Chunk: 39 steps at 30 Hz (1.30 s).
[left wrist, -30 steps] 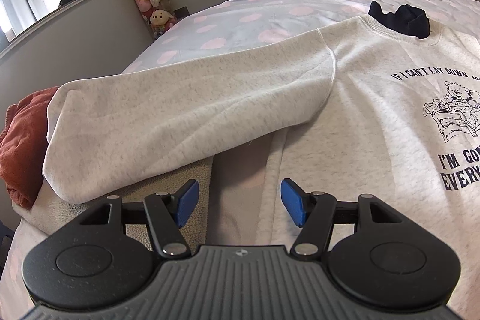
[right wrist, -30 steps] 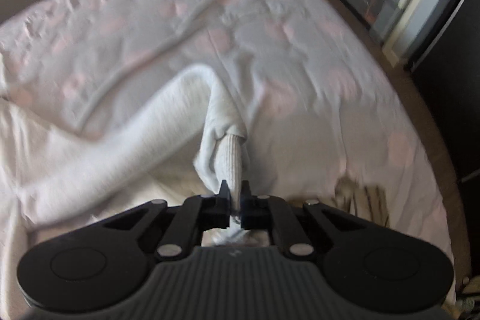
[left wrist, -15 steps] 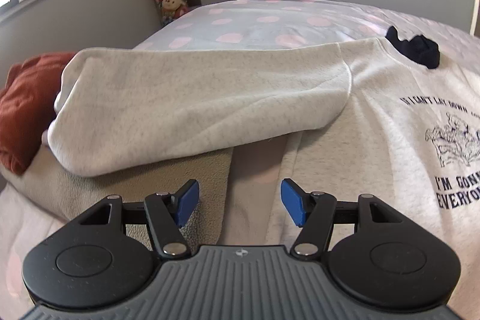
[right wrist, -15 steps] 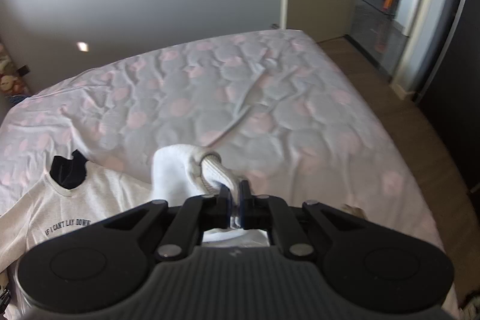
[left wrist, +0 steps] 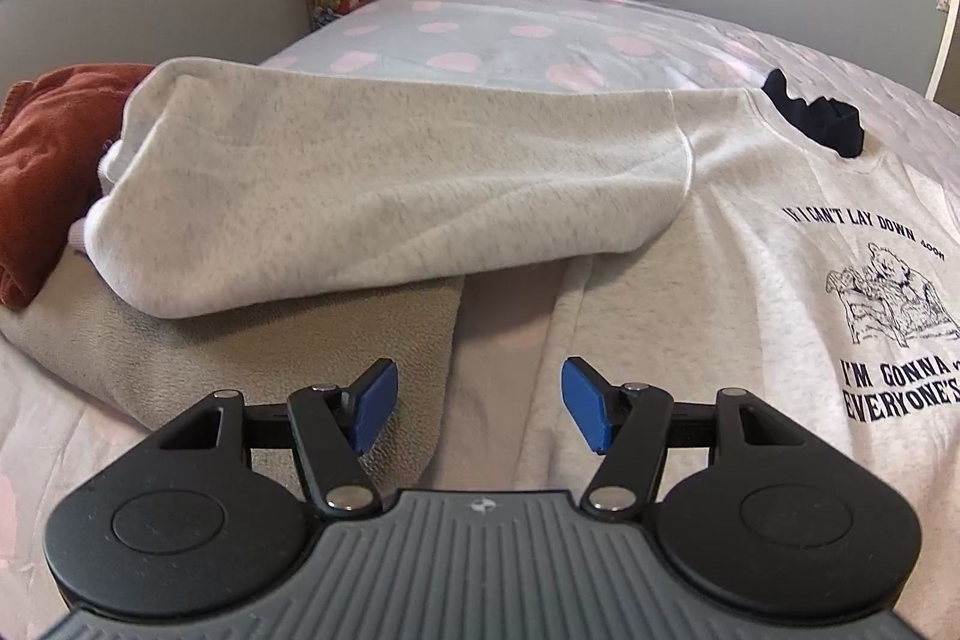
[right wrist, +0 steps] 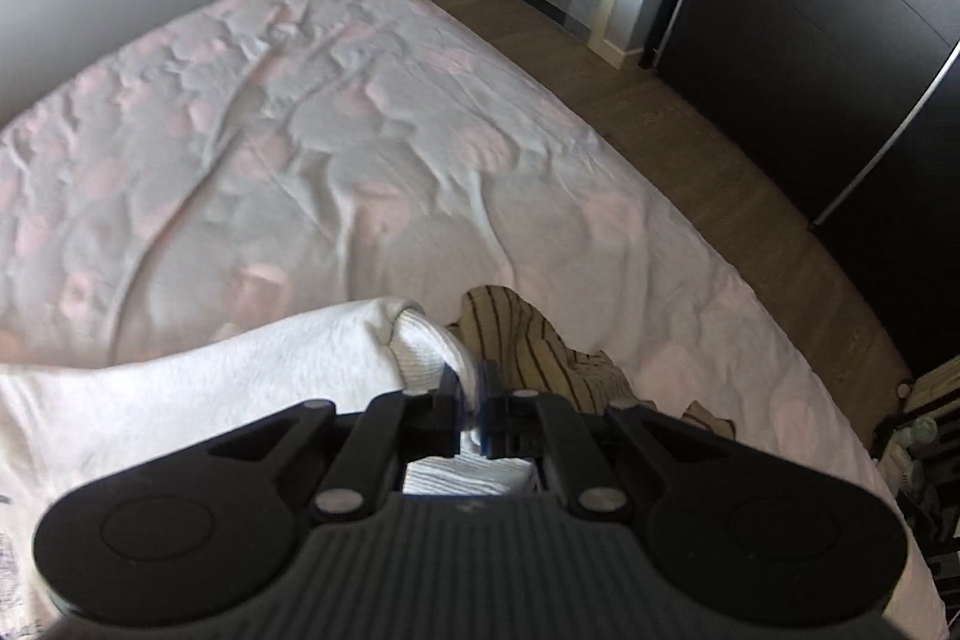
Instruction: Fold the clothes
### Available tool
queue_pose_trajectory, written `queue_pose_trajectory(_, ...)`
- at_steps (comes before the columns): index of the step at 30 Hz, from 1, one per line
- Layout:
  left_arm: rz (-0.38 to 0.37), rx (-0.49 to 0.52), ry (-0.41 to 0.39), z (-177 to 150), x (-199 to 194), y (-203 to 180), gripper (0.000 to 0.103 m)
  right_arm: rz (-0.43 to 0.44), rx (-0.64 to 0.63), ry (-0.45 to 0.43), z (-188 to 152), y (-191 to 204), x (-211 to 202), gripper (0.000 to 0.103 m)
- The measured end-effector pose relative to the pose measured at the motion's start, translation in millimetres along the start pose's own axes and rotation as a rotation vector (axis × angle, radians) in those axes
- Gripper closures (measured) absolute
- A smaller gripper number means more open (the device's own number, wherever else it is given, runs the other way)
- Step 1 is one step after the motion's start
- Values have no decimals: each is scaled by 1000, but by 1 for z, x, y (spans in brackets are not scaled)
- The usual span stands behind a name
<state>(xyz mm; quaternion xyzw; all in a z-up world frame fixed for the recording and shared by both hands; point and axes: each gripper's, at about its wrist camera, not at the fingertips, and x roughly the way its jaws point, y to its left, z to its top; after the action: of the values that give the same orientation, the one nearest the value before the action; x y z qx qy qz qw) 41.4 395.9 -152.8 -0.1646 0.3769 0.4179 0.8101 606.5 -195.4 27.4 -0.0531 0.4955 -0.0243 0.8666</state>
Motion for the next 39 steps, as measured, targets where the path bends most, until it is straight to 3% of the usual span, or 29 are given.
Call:
queue_pose_trajectory(3, -45, 42, 51, 1, 0, -3, 44, -17, -66, -39, -3, 11, 2, 94)
queue_pose_trajectory(5, -77, 80, 86, 3, -4, -4, 44, -17, -116, -99, -4, 17, -13, 84)
queue_pose_trajectory(6, -85, 93, 102, 5, -7, -3, 44, -19, -133, -135, -5, 19, -24, 74)
queue_pose_trajectory(7, -93, 100, 121, 5, -10, -2, 44, -9, -147, -171, -7, 20, -36, 72)
queue_pose_trajectory(12, -149, 97, 215, -4, -27, 8, 44, 168, -189, -312, -38, 37, -97, 68)
queue_pose_trajectory(15, -157, 96, 279, -19, -31, 13, 44, 285, -212, -333, -71, 55, -122, 66)
queue_pose_trajectory(19, -168, 121, 346, -41, -35, 12, 45, 450, -243, -276, -126, 81, -134, 62)
queue_pose_trajectory(22, -163, 146, 380, -49, -33, 8, 45, 555, -245, -174, -177, 97, -125, 62)
queue_pose_trajectory(25, -159, 167, 416, -56, -30, 4, 55, 628, -228, -60, -231, 110, -106, 61)
queue_pose_trajectory(30, -187, 167, 461, -61, -22, 3, 76, 625, -248, 58, -318, 126, -77, 61)
queue_pose_trajectory(32, -183, 177, 462, -62, -21, 0, 88, 628, -238, 87, -341, 127, -70, 61)
queue_pose_trajectory(35, -163, 203, 443, -61, -24, -3, 100, 635, -203, 136, -363, 127, -62, 59)
queue_pose_trajectory(37, -163, 159, 413, -55, -28, 6, 103, 636, -195, 148, -371, 126, -62, 58)
queue_pose_trajectory(39, -108, 90, 368, -49, -33, 25, 103, 628, -210, 137, -376, 128, -65, 58)
